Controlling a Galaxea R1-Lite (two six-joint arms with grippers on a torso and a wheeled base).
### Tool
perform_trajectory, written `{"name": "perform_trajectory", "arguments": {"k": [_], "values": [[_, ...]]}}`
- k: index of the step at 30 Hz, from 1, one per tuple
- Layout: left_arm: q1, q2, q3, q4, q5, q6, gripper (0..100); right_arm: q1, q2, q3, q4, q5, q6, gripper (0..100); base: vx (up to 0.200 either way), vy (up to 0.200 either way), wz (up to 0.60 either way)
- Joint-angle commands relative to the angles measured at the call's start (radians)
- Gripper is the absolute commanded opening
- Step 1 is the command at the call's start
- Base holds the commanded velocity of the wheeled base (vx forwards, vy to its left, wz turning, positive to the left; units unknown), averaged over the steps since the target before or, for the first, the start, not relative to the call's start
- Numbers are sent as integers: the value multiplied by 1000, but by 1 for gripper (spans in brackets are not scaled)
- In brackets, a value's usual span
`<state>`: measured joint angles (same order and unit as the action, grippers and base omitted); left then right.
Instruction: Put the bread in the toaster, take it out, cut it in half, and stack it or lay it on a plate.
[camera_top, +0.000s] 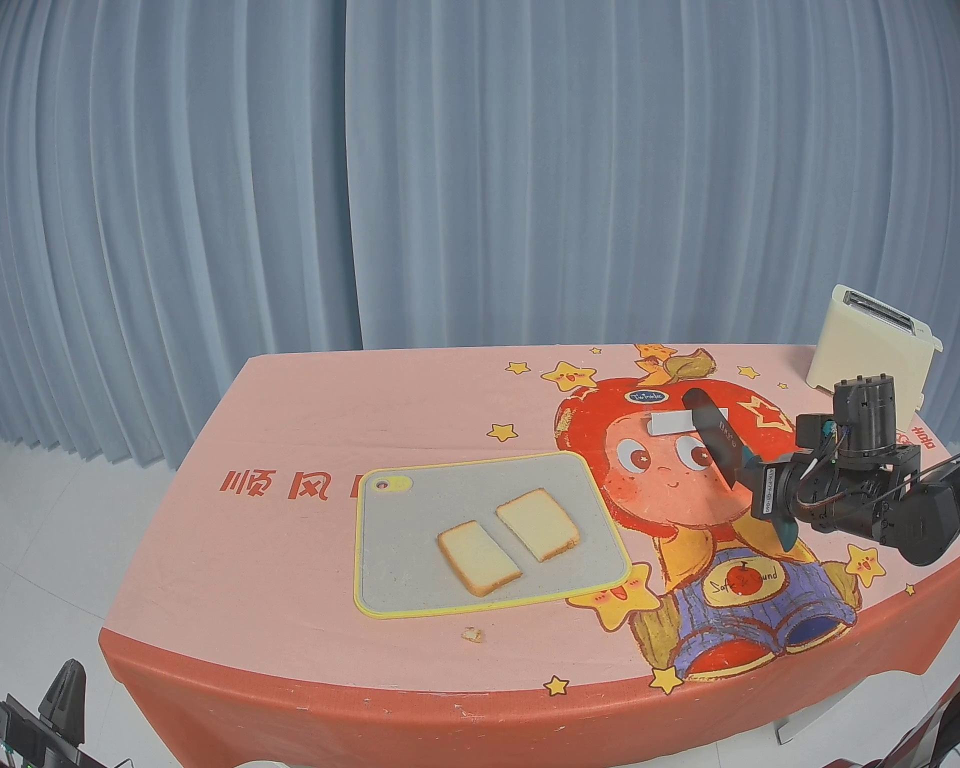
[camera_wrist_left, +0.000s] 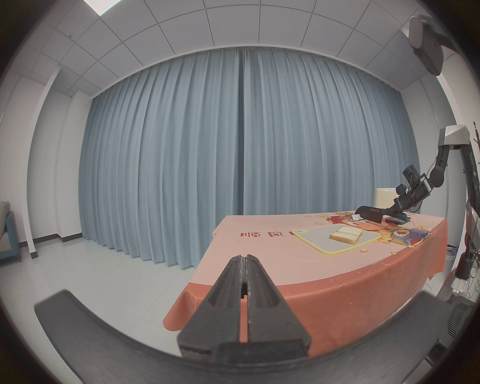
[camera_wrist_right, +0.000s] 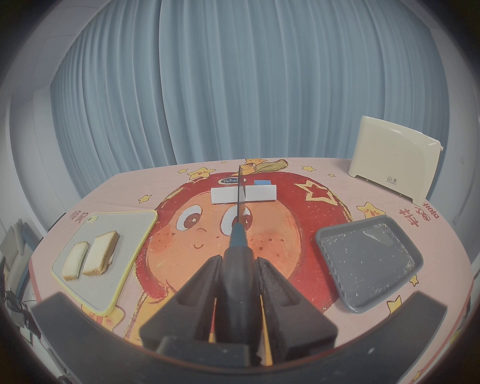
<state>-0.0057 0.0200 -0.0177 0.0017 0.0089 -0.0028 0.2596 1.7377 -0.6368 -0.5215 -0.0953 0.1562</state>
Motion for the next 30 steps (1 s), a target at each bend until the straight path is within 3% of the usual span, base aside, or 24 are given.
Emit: {"name": "perform_trajectory", "arguments": {"k": [1,30], "values": [[0,1,18,0,0,0,0,1,13,-1,-2,0,0,0,0,0,0],[0,1,18,0,0,0,0,1,17,3,0,0,-3,0,0,0,0]]}}
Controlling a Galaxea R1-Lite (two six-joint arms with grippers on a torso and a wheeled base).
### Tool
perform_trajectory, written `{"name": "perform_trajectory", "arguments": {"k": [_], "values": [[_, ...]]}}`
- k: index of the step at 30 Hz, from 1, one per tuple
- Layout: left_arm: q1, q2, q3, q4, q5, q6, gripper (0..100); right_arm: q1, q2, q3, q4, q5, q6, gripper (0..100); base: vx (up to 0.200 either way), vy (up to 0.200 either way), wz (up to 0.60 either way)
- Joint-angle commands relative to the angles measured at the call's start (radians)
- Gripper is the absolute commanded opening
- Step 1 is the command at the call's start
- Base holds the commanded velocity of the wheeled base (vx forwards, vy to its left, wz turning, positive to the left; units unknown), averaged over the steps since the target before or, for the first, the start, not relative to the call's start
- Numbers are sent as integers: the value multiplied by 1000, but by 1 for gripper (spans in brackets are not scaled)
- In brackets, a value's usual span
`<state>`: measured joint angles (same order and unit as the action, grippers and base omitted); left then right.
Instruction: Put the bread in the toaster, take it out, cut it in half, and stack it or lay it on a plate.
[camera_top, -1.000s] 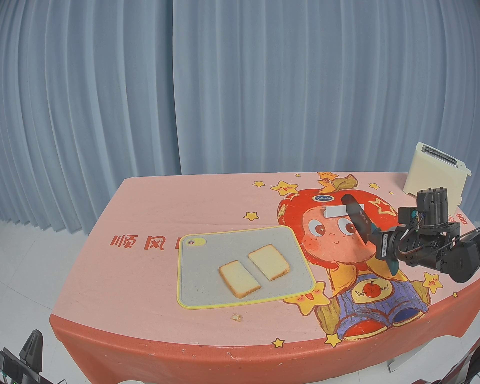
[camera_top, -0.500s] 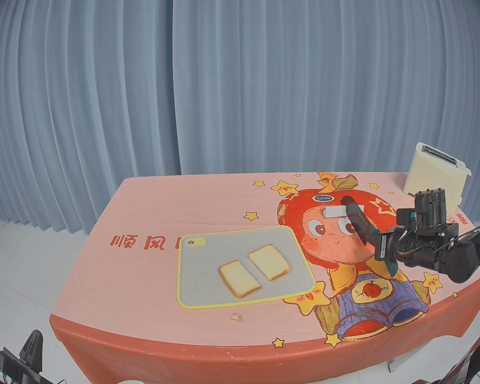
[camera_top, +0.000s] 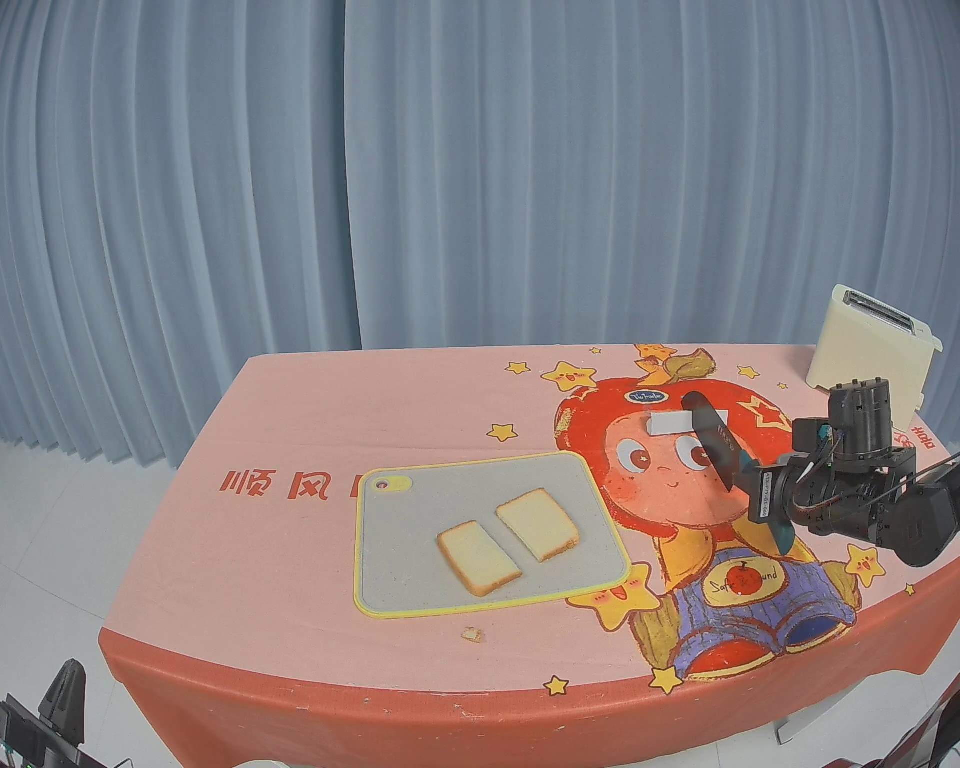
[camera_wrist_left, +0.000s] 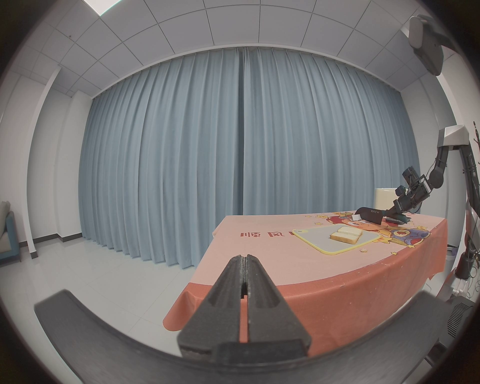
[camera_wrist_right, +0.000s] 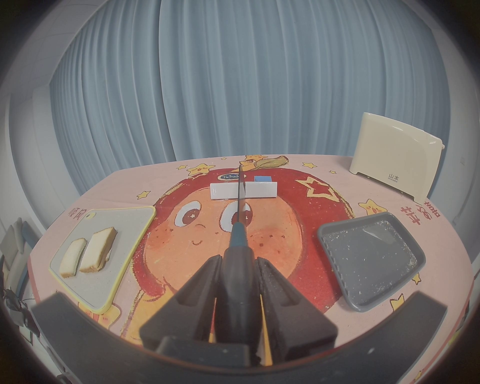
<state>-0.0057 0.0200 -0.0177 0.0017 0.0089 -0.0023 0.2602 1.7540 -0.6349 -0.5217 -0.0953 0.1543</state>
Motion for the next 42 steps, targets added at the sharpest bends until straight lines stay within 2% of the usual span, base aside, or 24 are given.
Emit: {"name": "perform_trajectory", "arguments": {"k": [1,2,26,42], "values": [[0,1,18,0,0,-1,0,1,1,1,0,0,-1,0,0,0,0],[0,1,18,0,0,-1,0,1,1,1,0,0,-1,100,0,0,0],[0,1,18,0,0,-1,0,5,-15,-9,-3,-11,2,100,0,0,0],[0,1,18,0,0,-1,0,22,-107,-11,-1,-3,2,100,0,0,0]]}}
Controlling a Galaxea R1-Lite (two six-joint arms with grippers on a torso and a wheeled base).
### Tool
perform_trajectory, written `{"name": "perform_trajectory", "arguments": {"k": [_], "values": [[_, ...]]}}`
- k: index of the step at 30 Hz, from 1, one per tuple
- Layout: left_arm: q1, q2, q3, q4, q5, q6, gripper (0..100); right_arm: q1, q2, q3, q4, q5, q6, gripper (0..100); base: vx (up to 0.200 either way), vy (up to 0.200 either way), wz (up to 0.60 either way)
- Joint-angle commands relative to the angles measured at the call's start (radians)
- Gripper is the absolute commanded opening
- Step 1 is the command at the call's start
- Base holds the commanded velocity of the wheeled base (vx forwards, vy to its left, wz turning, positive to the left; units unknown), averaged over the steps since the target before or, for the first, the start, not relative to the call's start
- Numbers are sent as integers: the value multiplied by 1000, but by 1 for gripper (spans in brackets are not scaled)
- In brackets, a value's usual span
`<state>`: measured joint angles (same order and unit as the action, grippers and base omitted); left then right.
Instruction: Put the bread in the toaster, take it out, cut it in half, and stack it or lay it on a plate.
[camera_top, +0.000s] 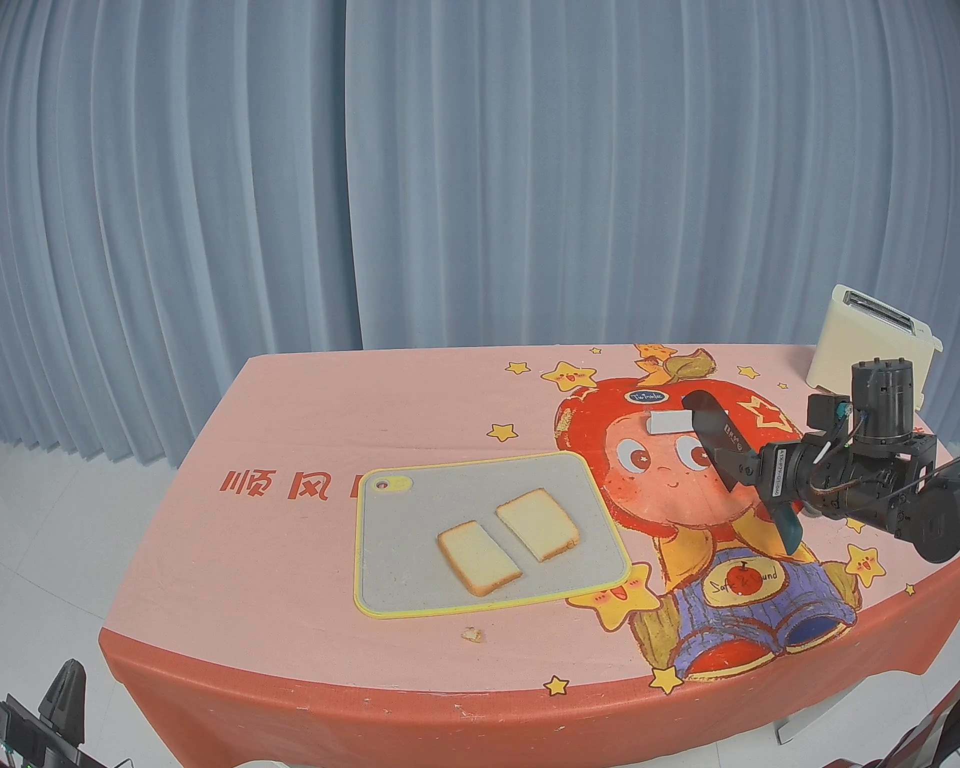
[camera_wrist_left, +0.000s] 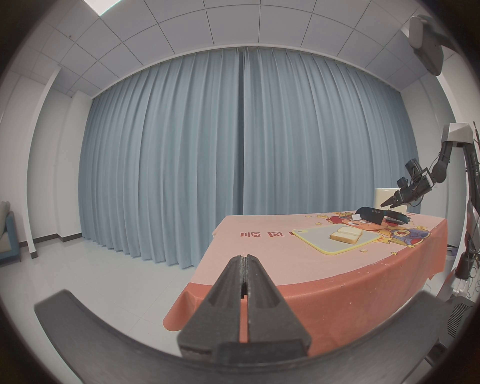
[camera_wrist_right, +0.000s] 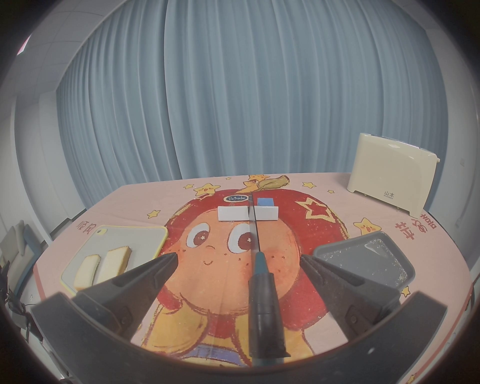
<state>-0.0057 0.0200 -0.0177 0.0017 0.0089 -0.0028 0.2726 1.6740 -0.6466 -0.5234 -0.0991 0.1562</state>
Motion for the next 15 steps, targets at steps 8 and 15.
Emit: {"name": "perform_trajectory", "arguments": {"k": [8,15], "values": [[0,1,18,0,0,0,0,28,-62,5,2,-5,-1,100,0,0,0],[0,1,18,0,0,0,0,76,-89,15,3,-8,2,100,0,0,0]]}}
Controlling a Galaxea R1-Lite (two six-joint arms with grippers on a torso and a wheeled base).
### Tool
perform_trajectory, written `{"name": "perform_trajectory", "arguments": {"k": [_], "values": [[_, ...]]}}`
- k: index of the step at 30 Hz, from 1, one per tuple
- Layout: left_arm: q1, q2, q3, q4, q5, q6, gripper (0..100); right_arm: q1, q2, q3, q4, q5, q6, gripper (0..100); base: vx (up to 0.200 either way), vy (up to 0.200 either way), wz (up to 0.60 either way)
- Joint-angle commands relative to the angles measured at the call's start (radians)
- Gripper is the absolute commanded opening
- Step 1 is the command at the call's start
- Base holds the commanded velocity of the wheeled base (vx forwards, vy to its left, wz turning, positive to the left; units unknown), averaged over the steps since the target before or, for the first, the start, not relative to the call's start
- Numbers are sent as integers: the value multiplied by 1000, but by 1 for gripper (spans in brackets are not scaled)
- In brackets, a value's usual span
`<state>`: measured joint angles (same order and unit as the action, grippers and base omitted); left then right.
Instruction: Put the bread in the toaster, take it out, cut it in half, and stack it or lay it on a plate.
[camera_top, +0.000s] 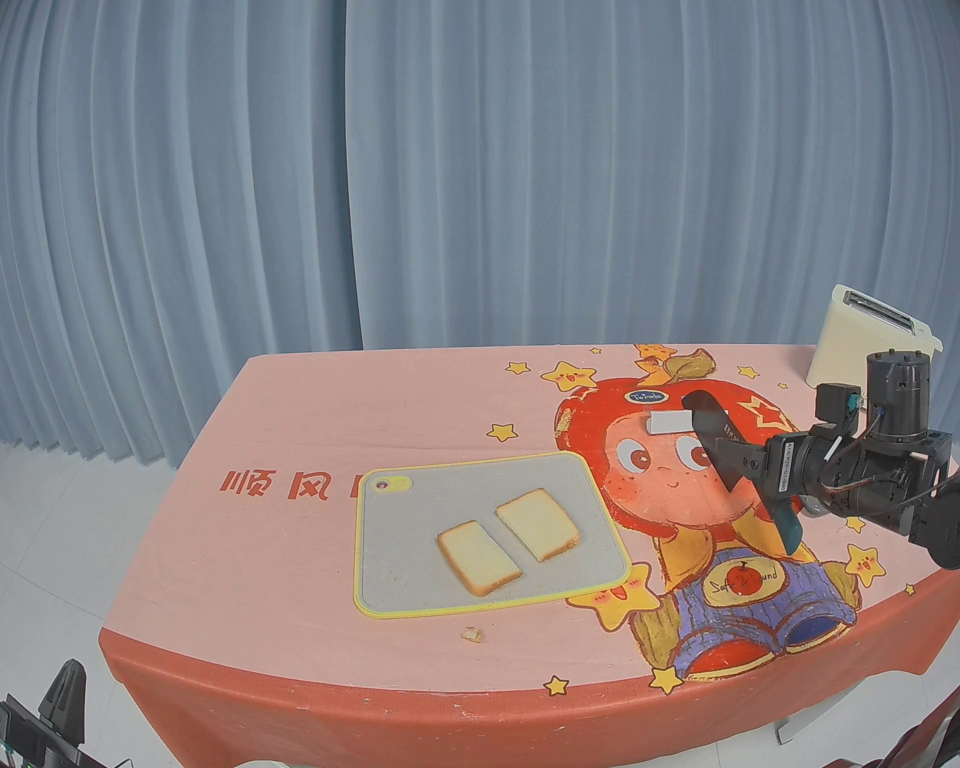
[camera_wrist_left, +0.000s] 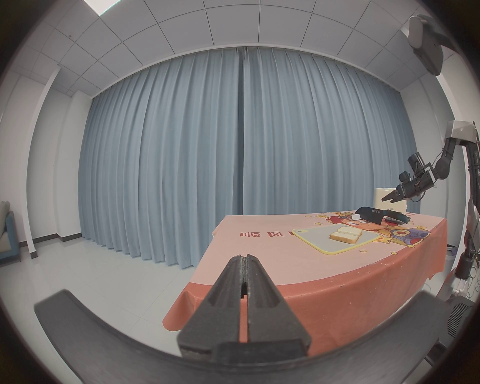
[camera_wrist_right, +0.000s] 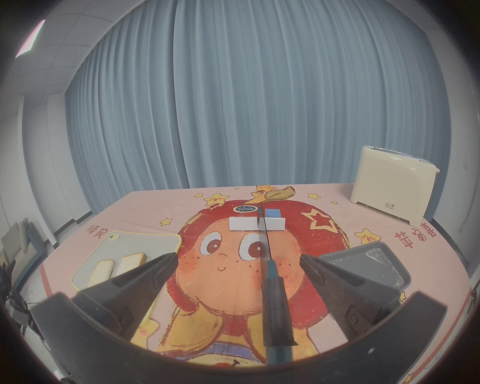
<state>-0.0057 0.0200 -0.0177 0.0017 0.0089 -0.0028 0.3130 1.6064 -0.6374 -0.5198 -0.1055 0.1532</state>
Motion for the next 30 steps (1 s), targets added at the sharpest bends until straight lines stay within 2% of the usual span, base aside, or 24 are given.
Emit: {"name": "perform_trajectory", "arguments": {"k": [1,10,19,23,30], "values": [[0,1,18,0,0,0,0,51,-26,10,0,-3,5,100,0,0,0],[0,1,18,0,0,0,0,106,-75,30,12,-8,5,100,0,0,0],[0,1,18,0,0,0,0,199,-114,67,0,-10,5,100,0,0,0],[0,1,18,0,0,0,0,253,-115,78,-2,-23,6,100,0,0,0],[0,1,18,0,0,0,0,296,-131,82,-2,-25,8,100,0,0,0]]}}
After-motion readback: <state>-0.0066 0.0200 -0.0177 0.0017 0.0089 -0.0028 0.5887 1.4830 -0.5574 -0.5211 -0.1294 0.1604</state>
